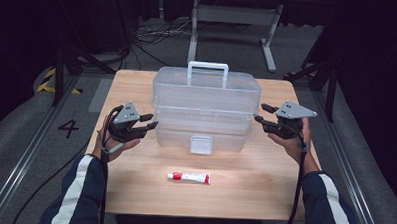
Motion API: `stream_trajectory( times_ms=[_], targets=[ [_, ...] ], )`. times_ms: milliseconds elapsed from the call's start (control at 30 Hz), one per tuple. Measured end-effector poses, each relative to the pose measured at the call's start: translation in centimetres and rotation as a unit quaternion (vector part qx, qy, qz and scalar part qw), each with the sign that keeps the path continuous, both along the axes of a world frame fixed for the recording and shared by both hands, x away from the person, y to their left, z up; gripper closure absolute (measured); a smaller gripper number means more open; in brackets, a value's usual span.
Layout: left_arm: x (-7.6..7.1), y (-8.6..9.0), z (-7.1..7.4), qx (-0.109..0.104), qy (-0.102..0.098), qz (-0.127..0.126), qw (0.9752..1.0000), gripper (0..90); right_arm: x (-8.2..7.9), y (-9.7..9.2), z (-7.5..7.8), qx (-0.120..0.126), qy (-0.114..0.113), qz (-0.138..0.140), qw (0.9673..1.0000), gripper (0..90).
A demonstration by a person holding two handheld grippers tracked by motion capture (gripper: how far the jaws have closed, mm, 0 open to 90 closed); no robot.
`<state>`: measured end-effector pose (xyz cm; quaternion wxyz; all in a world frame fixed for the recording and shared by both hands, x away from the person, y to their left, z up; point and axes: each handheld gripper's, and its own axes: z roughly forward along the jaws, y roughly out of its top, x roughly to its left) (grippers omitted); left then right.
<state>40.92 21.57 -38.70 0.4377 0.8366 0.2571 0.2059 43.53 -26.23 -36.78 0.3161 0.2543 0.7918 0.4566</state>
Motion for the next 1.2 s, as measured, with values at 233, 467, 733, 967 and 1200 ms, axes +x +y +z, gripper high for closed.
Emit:
stream_trajectory(
  times_ms=[233,467,733,967,1200],
  targets=[
    [-0.6,-0.9,-0.7,0.013,0.010,-0.031,0.9994,65.9,0.1,0.2,0.4,0.015,-0.029,-0.010,0.9994,59.3],
    [-0.6,-1.4,-1.2,0.017,0.020,-0.048,0.9985,67.7,0.2,0.5,0.7,0.024,-0.048,-0.014,0.9985,63.1],
    [-0.7,-1.6,-1.3,0.020,0.022,-0.054,0.9981,66.0,0.2,1.2,1.1,0.031,-0.069,-0.024,0.9968,67.2],
    [-0.7,-1.7,-1.2,0.020,0.020,-0.056,0.9980,64.1,0.4,1.5,1.3,0.041,-0.082,-0.040,0.9950,68.9],
    [-0.8,-2.2,-1.0,0.032,0.012,-0.065,0.9973,61.8,0.7,1.7,1.9,0.049,-0.089,-0.056,0.9932,72.1]
  ],
)
